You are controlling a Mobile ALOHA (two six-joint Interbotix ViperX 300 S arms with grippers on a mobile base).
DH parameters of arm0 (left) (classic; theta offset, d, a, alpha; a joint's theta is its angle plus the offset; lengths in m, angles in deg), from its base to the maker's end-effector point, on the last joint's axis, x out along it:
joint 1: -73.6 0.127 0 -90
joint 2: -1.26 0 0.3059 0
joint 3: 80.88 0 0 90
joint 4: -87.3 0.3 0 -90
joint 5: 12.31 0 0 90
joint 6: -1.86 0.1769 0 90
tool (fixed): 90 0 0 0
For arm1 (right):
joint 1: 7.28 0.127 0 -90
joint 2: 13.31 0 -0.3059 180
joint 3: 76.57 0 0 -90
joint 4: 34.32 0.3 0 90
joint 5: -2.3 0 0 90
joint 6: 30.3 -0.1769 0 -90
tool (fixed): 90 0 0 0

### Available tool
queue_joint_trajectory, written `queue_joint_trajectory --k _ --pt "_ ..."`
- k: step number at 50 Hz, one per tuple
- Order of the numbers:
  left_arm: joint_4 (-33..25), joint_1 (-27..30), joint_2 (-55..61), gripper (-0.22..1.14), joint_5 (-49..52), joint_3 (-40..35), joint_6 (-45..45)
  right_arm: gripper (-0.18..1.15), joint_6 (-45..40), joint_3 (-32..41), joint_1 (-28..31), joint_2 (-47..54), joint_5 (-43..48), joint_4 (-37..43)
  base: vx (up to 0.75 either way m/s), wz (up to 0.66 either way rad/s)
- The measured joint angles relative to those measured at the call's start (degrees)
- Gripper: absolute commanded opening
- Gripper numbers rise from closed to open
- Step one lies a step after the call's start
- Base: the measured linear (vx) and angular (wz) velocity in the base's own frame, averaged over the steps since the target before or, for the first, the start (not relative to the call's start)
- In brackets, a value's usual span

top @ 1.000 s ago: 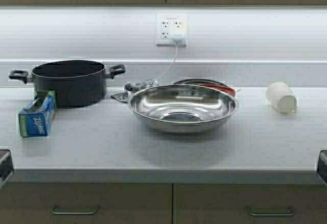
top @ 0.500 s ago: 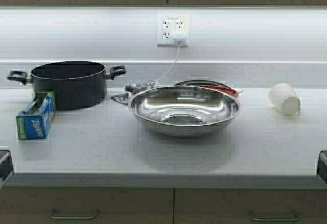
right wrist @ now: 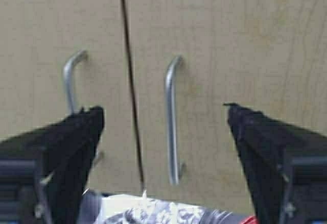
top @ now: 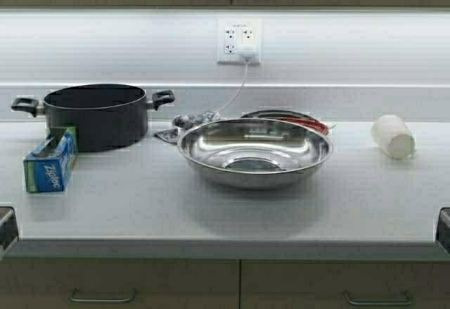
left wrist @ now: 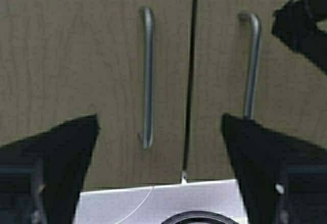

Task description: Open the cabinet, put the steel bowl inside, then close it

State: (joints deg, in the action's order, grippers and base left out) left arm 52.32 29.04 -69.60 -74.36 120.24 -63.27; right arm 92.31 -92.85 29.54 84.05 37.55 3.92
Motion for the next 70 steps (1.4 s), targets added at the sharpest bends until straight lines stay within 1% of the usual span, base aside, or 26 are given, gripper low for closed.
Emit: queue_joint_trajectory --k 7,17,30,34,37,40,43,47,49,50,52,56,58,64,70 --pt "-1.05 0.79 4.22 1.01 -0.88 -3.52 0.0 1.01 0.79 3.43 -0.53 3.25 0.79 0.7 0.0 0.0" --pt "-2.37 4.22 8.35 1.01 -0.88 -7.65 -0.18 1.01 0.79 7.73 -2.72 7.73 1.23 1.14 0.0 0.0" --pt "-2.46 5.71 11.6 1.01 0.44 -12.22 -0.53 1.01 0.79 10.9 -3.08 11.51 1.23 1.32 0.0 0.0" --pt "-2.55 5.89 12.22 0.98 1.76 -13.36 -0.53 0.97 0.7 11.43 -3.25 12.04 1.23 1.32 0.0 0.0" --pt "-2.46 5.98 12.48 0.87 3.16 -14.06 -0.62 0.87 0.79 11.6 -2.99 12.48 1.32 1.67 0.0 0.0" --pt "-2.55 5.98 12.57 0.7 5.01 -14.5 -0.53 0.7 0.97 11.87 -3.25 12.74 1.58 2.46 0.0 0.0" --pt "-2.55 5.8 12.57 0.45 7.47 -15.12 -0.53 0.45 0.88 12.13 -3.34 13.1 1.76 3.52 0.0 0.0" --pt "-2.55 5.98 12.66 0.07 11.16 -16.61 -0.53 0.09 0.97 13.27 -2.81 14.24 1.58 4.83 -0.01 0.01" --pt "-2.55 6.06 12.83 -0.07 12.66 -17.05 -0.44 -0.04 1.05 13.54 -2.81 14.68 1.49 5.19 -0.01 0.03" --pt "-2.55 6.06 12.83 -0.1 13.27 -17.23 -0.26 -0.06 1.14 13.62 -2.72 14.77 1.49 5.27 -0.01 0.04" --pt "-2.46 6.06 12.74 -0.09 14.24 -17.49 0.09 -0.04 1.23 13.62 -2.81 14.77 1.49 5.27 -0.01 0.04" --pt "-2.29 6.06 12.66 0.03 14.77 -17.58 0.44 0.08 1.58 13.18 -2.9 14.68 1.49 5.27 0.0 0.02" --pt "-2.11 6.06 12.39 0.07 14.94 -17.23 0.62 0.1 1.67 12.74 -2.9 14.5 1.49 5.27 -0.01 0.01" --pt "-1.05 6.15 10.2 0.04 15.64 -14.59 0.62 0.07 1.76 9.93 -2.55 11.87 1.32 5.27 0.0 0.01" --pt "0.26 5.89 5.62 0.03 16.08 -9.23 0.62 0.07 2.02 4.57 -1.76 6.68 -0.35 5.27 0.02 0.0"
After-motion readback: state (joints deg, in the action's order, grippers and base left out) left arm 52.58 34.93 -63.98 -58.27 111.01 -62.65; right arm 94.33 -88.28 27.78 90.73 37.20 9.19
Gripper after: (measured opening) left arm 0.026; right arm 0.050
